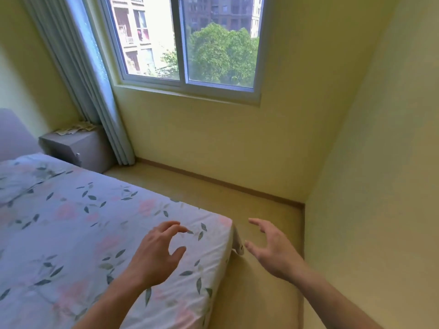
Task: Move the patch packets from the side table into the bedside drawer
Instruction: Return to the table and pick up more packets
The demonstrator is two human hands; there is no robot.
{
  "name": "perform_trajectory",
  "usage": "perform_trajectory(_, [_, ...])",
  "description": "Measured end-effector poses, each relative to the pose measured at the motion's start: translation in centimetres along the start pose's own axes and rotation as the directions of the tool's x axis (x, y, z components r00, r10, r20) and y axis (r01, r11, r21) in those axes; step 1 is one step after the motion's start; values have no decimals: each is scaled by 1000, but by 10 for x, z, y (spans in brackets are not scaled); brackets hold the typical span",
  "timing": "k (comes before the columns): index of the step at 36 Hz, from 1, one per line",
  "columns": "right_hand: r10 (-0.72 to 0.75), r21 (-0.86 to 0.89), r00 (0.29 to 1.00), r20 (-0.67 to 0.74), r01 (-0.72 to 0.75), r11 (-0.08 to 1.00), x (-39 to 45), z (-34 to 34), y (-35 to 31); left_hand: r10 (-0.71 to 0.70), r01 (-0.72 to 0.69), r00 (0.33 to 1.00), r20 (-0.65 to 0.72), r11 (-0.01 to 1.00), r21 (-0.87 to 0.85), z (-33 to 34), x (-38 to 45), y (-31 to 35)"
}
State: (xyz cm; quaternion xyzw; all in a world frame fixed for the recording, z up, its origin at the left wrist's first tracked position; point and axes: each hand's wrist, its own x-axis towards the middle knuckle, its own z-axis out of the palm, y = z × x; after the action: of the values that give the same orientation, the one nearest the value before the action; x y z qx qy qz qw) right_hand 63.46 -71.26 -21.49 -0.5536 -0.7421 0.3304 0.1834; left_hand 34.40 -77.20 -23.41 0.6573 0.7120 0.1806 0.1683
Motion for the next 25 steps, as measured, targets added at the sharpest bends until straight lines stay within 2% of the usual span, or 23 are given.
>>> perform_trajectory(8, [-175,0,972,156,177,984,153,-18,-4,-244,240,966,-87,970,-45,1,84,-17])
perform_trajectory(12, [-201,1,962,187,205,979,232,-36,10,-283,278,952,-111,959,-59,11,156,-28])
perform_trajectory(15, [-162,-5,971,177,166,986,288,-56,24,-300,296,949,-93,953,-61,18,222,-31])
perform_trajectory(25, [-77,27,994,81,75,997,456,-129,77,-122,114,991,-57,986,-118,29,462,35])
